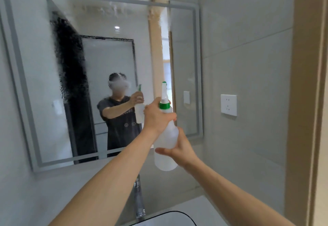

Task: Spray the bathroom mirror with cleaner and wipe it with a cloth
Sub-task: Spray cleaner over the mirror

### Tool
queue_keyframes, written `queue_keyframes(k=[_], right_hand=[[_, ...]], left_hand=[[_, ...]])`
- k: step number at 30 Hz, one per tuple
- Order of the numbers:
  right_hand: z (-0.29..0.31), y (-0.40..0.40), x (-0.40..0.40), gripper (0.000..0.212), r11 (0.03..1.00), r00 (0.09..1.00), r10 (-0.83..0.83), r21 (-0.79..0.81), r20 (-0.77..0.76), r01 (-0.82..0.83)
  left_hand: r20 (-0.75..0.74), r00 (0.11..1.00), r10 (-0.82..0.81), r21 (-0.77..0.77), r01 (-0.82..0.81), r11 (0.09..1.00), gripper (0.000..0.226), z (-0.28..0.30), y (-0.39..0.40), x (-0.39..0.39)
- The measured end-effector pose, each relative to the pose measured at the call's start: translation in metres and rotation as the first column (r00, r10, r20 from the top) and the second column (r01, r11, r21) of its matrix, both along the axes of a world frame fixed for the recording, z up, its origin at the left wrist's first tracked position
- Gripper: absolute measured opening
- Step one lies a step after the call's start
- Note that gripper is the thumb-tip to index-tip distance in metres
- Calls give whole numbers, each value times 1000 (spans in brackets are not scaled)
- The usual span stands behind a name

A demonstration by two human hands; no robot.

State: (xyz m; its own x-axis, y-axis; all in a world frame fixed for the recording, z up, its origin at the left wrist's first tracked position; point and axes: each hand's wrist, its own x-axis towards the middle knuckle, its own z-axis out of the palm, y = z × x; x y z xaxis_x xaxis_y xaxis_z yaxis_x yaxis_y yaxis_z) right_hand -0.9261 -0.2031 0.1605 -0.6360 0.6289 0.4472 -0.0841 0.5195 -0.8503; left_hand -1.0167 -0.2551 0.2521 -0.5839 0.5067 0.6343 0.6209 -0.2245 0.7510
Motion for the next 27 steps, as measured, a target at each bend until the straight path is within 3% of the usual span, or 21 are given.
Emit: queue_keyframes(k=[5, 15, 22, 27], right_hand=[[0, 17, 19, 86, 997, 998, -69, -21, -1, 69], [-13, 47, 48, 76, 990, 990, -134, -46, 33, 136], [-38, 61, 62, 86, 982, 977, -164, -67, 135, 174], [-52, 64, 72, 94, 977, 965, -174, -88, 198, 195]], left_hand=[[28, 993, -119, -47, 120, 992, 54, 2, 19, 21], [75, 987, -140, -87, 146, 985, 30, -7, 54, 49], [157, 962, -225, -103, 243, 965, 51, -37, 69, 57], [157, 970, -185, -119, 205, 972, 41, -57, 76, 65]])
